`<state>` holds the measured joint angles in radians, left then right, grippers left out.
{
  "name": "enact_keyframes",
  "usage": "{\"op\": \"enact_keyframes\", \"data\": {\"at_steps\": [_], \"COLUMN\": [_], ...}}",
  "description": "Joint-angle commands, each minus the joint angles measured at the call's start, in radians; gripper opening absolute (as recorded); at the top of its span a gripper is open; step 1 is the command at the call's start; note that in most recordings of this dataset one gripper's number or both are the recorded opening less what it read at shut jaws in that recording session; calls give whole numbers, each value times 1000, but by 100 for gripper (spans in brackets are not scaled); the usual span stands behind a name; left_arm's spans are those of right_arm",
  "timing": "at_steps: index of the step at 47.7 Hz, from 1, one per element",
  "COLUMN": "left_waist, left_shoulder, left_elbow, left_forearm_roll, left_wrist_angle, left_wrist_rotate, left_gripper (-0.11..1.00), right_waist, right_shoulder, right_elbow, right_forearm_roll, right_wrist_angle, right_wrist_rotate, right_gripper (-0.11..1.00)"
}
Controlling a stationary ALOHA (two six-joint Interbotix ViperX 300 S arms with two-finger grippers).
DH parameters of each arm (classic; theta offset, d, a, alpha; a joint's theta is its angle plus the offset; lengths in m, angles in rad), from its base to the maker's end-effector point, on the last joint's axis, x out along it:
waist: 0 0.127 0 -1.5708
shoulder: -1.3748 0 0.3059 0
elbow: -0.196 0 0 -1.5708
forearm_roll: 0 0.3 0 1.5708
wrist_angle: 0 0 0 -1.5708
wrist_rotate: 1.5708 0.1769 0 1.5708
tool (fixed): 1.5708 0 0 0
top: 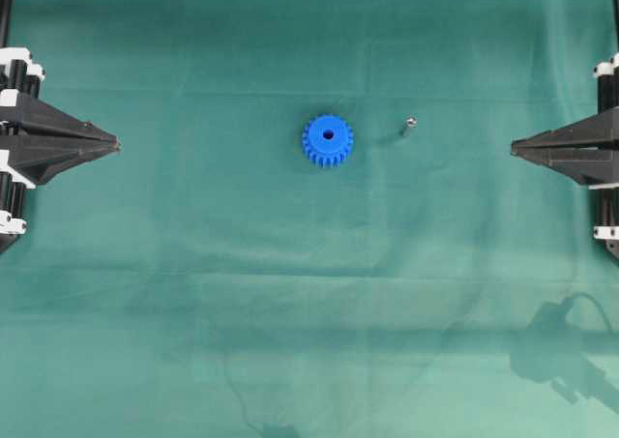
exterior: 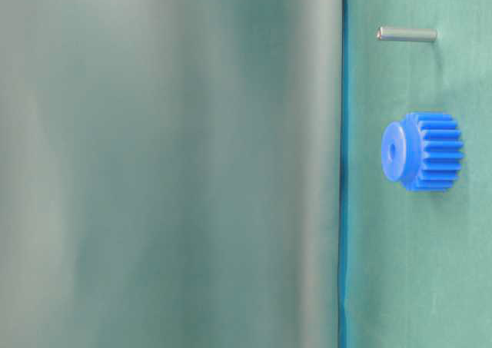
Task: Insert the shaft placed at a random location into the center hole of the small gear at another random location.
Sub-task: 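Move the right gripper open toward the silver shaft beside the gear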
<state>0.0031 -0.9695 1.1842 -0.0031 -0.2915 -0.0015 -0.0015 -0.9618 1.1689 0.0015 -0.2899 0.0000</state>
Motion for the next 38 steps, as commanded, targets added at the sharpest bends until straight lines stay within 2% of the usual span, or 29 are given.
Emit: {"op": "enact_keyframes", "data": {"at_steps": [1,14,23,27,31,38], "left_waist": [5,8,11,12,12,12], "left_shoulder": [9,8,8,6,8,8], "left_elbow": [-15,-14,-12,-11,-9,-6], "left_forearm_roll": [-40,-38,-40,-38,-40,-40], "left_wrist_angle": [-3,-3,-3,-3,-3,-2], "left_wrist_rotate": [5,6,3,-2,-3,-3], "left_gripper": [0,0,0,0,0,0], "right_waist": [-18,-115,-178,-204,-229,-242], "right_shoulder": [9,137,347,460,568,724], "right_elbow": [-20,2,3,-2,-9,-18], "right_forearm_roll": [-5,-3,3,25,66,80], "right_wrist_angle": [-9,-60,-160,-219,-275,-353], "right_wrist_rotate": [-14,-12,0,5,5,2], "right_gripper": [0,0,0,2,22,67]}}
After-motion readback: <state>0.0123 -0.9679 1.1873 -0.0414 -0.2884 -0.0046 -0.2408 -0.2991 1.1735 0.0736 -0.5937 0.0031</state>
